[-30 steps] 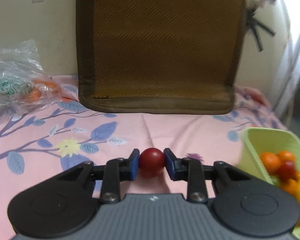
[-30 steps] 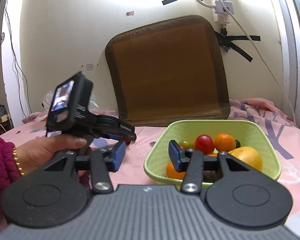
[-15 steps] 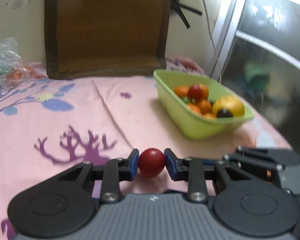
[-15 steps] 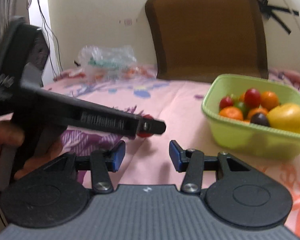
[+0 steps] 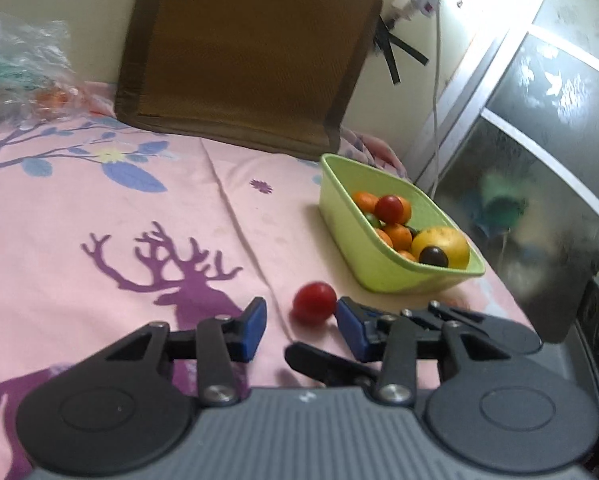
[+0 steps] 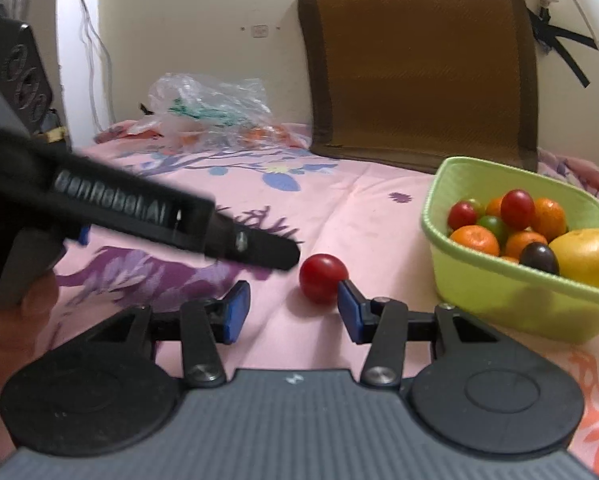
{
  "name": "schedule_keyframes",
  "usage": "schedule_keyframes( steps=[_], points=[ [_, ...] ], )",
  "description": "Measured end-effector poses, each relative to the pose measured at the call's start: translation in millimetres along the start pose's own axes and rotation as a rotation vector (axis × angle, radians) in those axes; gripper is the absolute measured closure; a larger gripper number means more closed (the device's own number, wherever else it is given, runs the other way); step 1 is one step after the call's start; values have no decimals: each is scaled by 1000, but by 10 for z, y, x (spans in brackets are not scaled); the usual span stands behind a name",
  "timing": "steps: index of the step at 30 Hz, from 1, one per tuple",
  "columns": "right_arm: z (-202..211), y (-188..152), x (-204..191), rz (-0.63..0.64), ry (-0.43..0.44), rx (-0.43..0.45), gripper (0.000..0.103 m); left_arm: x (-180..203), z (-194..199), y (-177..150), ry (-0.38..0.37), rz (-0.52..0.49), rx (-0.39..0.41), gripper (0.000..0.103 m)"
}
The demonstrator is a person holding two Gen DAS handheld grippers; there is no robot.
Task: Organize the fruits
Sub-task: 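Grasp the last red plum with the right tool while the left tool holds its plum, then release both red plums into the green basket from both tools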
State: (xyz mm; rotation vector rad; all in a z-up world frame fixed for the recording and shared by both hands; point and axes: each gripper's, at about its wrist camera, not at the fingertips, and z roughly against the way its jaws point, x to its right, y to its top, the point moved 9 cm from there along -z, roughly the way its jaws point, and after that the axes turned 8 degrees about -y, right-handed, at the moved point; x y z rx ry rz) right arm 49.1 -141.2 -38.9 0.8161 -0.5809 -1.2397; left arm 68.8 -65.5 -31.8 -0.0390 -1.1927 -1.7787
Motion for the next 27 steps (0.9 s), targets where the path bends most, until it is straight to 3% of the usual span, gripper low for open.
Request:
schedule_keyframes(
  steps=[7, 9, 10, 11, 17, 22, 27],
  points=[
    [-101, -7, 155, -48, 0, -26, 52, 101, -232, 54, 13, -48, -29, 64],
    [-101, 2, 179, -60, -2, -23, 53, 118, -313, 53, 24, -68, -44, 72],
    [-107, 7, 191, -62, 0, -23, 58, 114, -338, 57, 46, -83, -44, 74],
    [-117, 7, 197, -66, 8, -27, 72, 110, -351, 65, 52, -90, -45, 75],
    [0, 40, 192, -80, 20, 12, 73, 233, -192, 156, 20, -69, -18, 75],
    [279, 276, 419, -105, -57, 160, 73, 584, -273, 481, -59, -120, 26, 74],
    [315, 366, 838, -133, -179, 198, 73, 766, -712, 647, -88, -148, -4, 71]
  ],
)
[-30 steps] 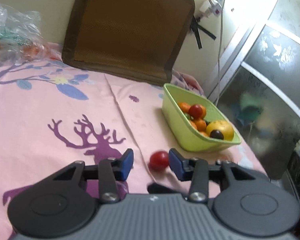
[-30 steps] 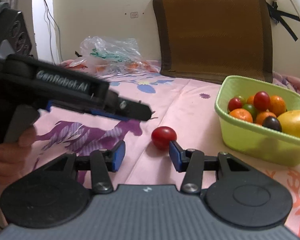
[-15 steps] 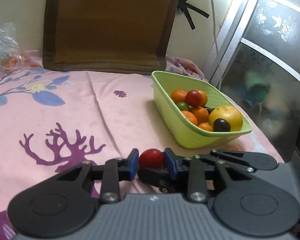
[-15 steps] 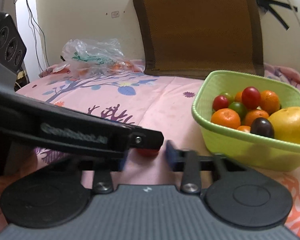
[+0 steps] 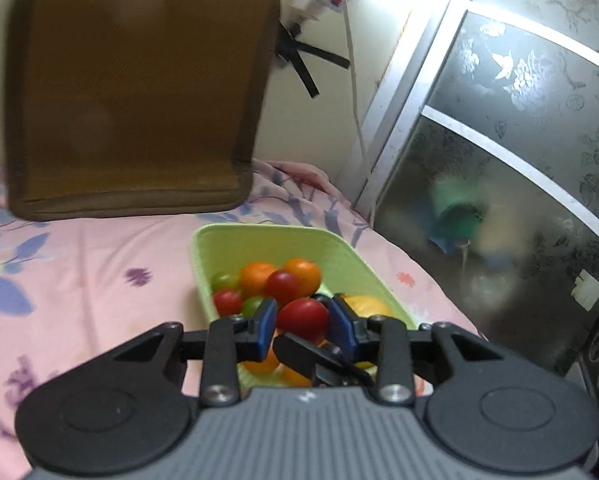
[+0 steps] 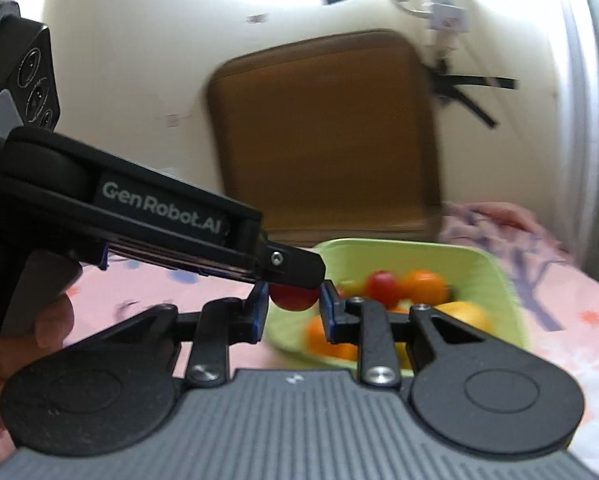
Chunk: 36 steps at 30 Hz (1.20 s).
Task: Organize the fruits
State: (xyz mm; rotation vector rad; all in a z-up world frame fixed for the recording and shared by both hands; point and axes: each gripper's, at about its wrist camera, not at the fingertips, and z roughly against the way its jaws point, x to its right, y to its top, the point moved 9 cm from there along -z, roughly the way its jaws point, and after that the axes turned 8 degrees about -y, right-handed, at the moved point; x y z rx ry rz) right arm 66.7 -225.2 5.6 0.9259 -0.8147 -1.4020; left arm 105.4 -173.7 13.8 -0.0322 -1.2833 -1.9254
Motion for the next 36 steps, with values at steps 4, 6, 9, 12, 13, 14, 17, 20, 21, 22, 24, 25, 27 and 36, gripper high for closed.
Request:
schedule_keyframes(
  steps=[4, 6, 9, 12, 13, 14, 17, 20, 21, 22, 24, 25, 27, 36],
  points=[
    [-150, -42, 216, -11, -49, -27, 61, -31, -193, 23, 56, 1, -11, 66],
    [-122, -54, 276, -50, -37, -22, 57, -19, -147, 27, 56, 9, 5, 64],
    [-46, -85, 290, -65, -33, -16, 57, -65, -2, 68, 116, 4, 46, 62],
    [83, -77, 299, -89, -57, 17, 58, -133, 135, 72, 169, 10, 65, 62],
    [128, -70, 314, -96, -61, 17, 58, -156, 178, 63, 189, 8, 65, 62],
    [169, -76, 343, -109, -60, 17, 58, -174, 205, 59, 210, 2, 65, 62],
    [285, -81, 429, -151, -70, 16, 58, -205, 316, -21, 269, -11, 68, 55],
    [396, -96, 474, -184, -78, 12, 58, -212, 468, -127, 307, -21, 76, 51],
    [434, -110, 472, -191, -71, 5, 58, -213, 519, -168, 317, -21, 80, 50],
    [468, -128, 463, -196, -65, -1, 58, -213, 561, -199, 323, -18, 83, 48],
    [538, -191, 434, -204, -53, -18, 58, -214, 651, -275, 334, -11, 89, 46],
    [559, -226, 414, -213, -43, -32, 58, -213, 688, -312, 339, -10, 88, 44],
    [574, -302, 399, -242, -22, -67, 58, -207, 749, -395, 352, -15, 88, 39],
    [158, -501, 705, -297, -120, -219, 58, -204, 973, -603, 413, -54, 114, 12]
  ],
)
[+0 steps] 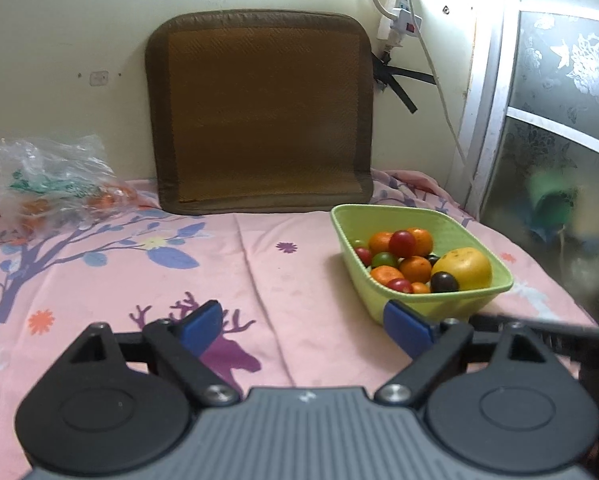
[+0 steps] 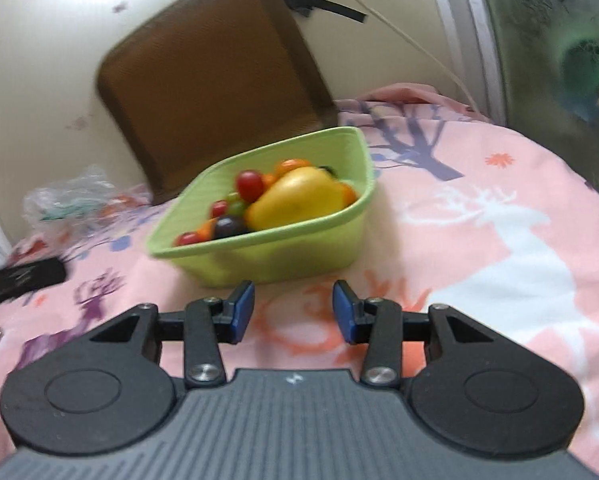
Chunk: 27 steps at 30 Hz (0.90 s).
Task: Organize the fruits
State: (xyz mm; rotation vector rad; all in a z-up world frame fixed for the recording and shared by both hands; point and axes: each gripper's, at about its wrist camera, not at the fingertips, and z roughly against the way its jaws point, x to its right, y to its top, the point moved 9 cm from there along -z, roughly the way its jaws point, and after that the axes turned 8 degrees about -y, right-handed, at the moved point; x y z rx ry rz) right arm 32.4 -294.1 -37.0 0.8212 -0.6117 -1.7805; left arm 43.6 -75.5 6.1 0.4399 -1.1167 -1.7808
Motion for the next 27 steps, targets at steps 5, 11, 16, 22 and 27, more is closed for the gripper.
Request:
schedule_keyframes(
  steps=[5, 11, 16, 22, 27],
  points=[
    [-220, 197, -91, 37, 5, -15, 59, -59, 11, 0, 44, 0, 4, 6],
    [-537, 358, -203, 136, -54, 14, 58, -48, -39, -46, 99, -27, -14, 0],
    [-290, 173, -295, 101, 21, 9, 58, -71, -121, -119, 106, -14, -53, 0],
    [229, -174, -323, -52, 132, 1, 42, -87, -141, -178, 138, -15, -72, 0],
    [424, -121, -319, -142, 152, -8, 22, -95, -64, -154, 168, -27, -64, 0]
  ],
)
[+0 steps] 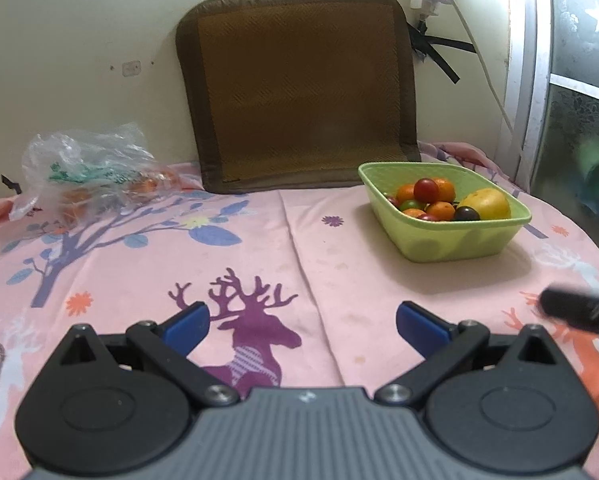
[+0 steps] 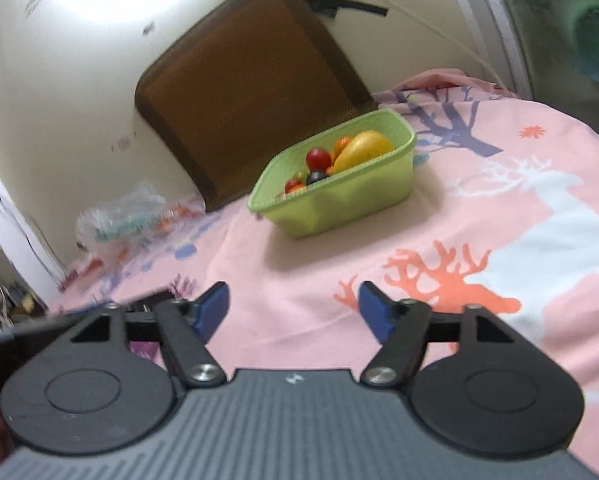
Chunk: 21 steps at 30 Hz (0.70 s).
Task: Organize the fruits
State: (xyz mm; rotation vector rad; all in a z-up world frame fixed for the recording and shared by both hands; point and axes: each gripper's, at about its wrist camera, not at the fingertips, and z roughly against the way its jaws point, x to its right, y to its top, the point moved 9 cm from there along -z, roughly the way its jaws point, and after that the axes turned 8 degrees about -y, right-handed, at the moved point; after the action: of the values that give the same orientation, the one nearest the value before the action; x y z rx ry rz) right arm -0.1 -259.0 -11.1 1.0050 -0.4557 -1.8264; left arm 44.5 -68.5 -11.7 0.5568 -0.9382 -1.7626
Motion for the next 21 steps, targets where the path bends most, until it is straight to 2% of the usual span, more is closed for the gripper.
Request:
schedule_keyframes(
  steps=[2, 7, 11, 16, 21],
  points=[
    [56, 104, 3, -57, 14, 11, 13, 5, 41, 15, 13, -10, 2, 0],
    [148, 154, 7, -158, 60, -3, 0, 11, 118, -1, 29, -9, 1, 0],
    [175, 91, 22, -165, 22, -24, 0, 62, 180, -36, -2, -18, 6, 0],
    [202, 79, 54, -158, 11, -32, 0, 120, 228, -26, 43, -73, 6, 0],
    [234, 83, 10, -119, -1, -19, 0, 135, 278, 21, 34, -64, 20, 0]
  ],
)
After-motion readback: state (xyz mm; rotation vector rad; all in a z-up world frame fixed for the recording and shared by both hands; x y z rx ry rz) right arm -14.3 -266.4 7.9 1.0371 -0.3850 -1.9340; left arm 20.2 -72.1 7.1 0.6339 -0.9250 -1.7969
